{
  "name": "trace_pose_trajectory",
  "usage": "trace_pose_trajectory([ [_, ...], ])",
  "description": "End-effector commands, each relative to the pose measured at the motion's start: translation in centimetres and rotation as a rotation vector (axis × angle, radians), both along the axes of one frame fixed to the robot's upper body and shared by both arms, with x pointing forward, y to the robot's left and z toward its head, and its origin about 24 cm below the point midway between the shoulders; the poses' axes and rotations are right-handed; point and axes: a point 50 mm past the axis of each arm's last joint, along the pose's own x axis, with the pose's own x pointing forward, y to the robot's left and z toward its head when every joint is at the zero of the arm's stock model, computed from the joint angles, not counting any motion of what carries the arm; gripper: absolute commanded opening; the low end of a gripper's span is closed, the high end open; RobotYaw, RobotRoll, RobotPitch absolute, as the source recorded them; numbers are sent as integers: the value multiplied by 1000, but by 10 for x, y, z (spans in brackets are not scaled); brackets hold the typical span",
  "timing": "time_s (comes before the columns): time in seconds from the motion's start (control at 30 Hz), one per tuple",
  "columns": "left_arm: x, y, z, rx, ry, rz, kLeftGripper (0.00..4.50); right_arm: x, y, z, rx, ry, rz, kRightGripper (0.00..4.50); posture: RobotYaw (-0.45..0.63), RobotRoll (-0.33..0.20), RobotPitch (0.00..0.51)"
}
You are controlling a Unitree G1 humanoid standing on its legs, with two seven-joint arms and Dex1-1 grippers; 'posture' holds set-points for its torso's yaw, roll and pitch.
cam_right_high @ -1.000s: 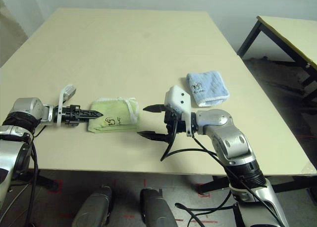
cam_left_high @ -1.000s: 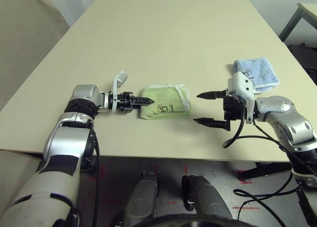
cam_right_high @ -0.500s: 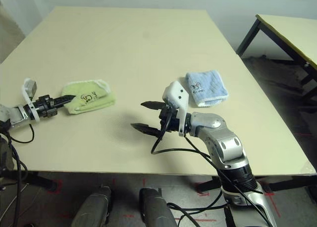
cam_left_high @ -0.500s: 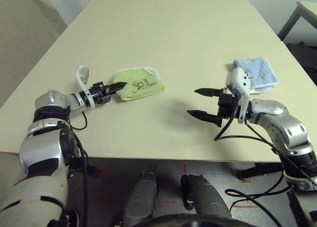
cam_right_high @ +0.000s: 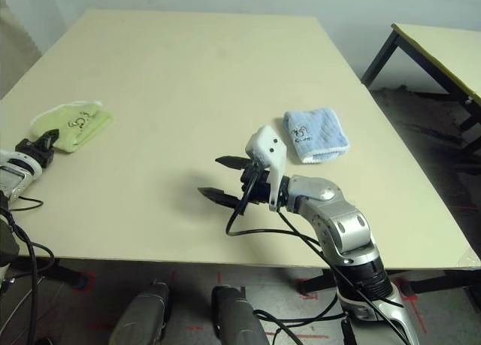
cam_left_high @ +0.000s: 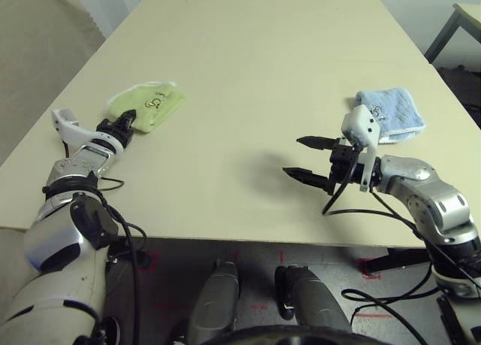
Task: Fold the towel and set it aside.
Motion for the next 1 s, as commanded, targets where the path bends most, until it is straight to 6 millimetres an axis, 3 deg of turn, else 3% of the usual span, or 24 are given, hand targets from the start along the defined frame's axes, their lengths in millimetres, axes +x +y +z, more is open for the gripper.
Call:
trace_pose_trajectory([
  [0.03,-1,0,-7,-24,29,42,17,-4,0,1,13,6,-12,4500,44,0,134],
  [1.0,23,-32,9,-31,18,-90,17,-1,-8,2,-20,-1,-12,4500,35,0,130],
])
